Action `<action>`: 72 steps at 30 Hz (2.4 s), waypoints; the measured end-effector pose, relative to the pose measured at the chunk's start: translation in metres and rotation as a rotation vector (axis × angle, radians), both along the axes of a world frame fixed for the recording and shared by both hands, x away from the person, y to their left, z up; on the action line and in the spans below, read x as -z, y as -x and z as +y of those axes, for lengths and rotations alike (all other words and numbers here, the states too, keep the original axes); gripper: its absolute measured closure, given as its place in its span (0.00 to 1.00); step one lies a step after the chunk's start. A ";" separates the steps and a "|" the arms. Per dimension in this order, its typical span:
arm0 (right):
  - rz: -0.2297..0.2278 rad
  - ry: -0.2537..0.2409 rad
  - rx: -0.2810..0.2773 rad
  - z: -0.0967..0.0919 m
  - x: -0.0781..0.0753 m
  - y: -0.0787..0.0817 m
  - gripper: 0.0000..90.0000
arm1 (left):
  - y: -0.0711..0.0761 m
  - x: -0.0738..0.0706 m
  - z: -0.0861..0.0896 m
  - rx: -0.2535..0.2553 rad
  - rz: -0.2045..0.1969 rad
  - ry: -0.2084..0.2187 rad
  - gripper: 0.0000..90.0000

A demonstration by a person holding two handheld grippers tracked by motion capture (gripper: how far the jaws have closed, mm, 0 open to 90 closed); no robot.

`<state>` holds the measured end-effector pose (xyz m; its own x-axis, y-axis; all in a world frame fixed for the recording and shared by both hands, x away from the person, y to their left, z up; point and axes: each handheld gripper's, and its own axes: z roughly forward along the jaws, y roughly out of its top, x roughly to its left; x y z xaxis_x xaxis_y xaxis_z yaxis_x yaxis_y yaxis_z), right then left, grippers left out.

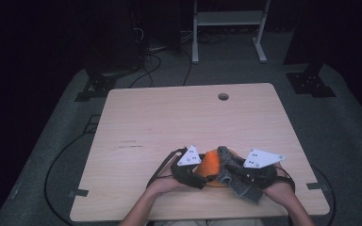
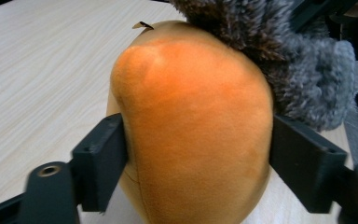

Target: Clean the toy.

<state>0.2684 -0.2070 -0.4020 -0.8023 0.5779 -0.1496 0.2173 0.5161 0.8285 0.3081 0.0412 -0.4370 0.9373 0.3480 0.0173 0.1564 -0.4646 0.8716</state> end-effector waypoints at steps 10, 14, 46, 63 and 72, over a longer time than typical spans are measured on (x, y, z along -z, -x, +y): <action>-0.051 0.061 -0.035 0.015 -0.017 0.010 0.81 | 0.008 -0.001 -0.006 0.018 -0.073 -0.046 0.36; -0.016 0.035 0.018 0.003 -0.009 0.001 0.82 | 0.004 -0.004 -0.004 0.018 -0.022 -0.025 0.30; 0.095 -0.098 0.078 -0.015 0.003 -0.011 0.82 | -0.004 0.000 0.014 0.068 0.016 -0.055 0.33; 0.115 -0.094 0.118 -0.026 0.015 -0.012 0.82 | -0.001 -0.006 0.010 0.068 0.013 -0.045 0.33; 0.068 -0.025 0.144 -0.021 0.007 -0.006 0.82 | 0.008 -0.012 -0.002 0.034 -0.124 0.003 0.44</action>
